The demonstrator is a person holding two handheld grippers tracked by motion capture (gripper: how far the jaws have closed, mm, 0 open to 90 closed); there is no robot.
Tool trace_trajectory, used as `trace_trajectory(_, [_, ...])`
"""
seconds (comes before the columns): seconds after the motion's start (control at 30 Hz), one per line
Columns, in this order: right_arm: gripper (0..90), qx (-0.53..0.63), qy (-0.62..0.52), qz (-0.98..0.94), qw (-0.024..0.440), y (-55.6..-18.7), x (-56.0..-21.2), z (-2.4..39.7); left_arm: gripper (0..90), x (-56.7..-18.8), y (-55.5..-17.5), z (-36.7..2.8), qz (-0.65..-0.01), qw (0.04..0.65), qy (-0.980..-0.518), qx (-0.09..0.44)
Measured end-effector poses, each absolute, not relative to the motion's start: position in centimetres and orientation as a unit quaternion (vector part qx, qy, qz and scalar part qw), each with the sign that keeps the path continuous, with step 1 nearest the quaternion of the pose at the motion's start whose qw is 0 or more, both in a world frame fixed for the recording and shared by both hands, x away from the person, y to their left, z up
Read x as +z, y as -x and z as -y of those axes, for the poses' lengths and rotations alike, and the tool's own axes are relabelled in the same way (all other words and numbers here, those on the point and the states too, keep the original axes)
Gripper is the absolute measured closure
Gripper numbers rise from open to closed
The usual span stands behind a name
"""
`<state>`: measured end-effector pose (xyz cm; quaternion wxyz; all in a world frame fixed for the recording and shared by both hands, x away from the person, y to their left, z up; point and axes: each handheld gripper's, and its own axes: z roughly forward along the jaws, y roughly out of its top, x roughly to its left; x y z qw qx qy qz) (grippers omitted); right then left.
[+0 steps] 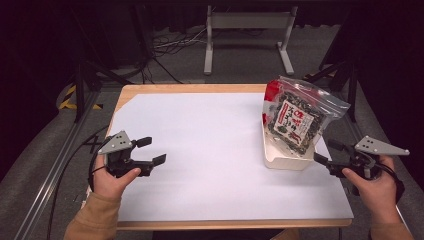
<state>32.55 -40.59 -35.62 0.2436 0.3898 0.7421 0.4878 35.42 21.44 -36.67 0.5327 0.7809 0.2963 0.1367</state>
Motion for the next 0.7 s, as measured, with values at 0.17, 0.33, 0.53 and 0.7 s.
trace_trajectory(0.17, [23.2, 0.501, -0.368, -0.742, 0.25, -31.4, -37.2, 40.1, 18.5, -38.1, -34.7, -22.5, -0.304, 0.532, -0.777, 0.143])
trace_trajectory(0.33, [23.3, 0.514, -0.365, -0.733, 0.257, -30.9, -38.4, 39.7, 17.7, -38.9, -34.4, -23.1, -0.304, 0.541, -0.769, 0.15])
trace_trajectory(0.53, [22.5, 0.511, -0.355, -0.741, 0.252, -31.0, -39.9, 39.4, 15.0, -39.7, -34.4, -23.1, -0.289, 0.553, -0.767, 0.152])
trace_trajectory(0.7, [21.3, 0.502, -0.348, -0.746, 0.263, -31.1, -40.9, 39.4, 14.8, -40.5, -34.6, -23.1, -0.286, 0.557, -0.767, 0.143])
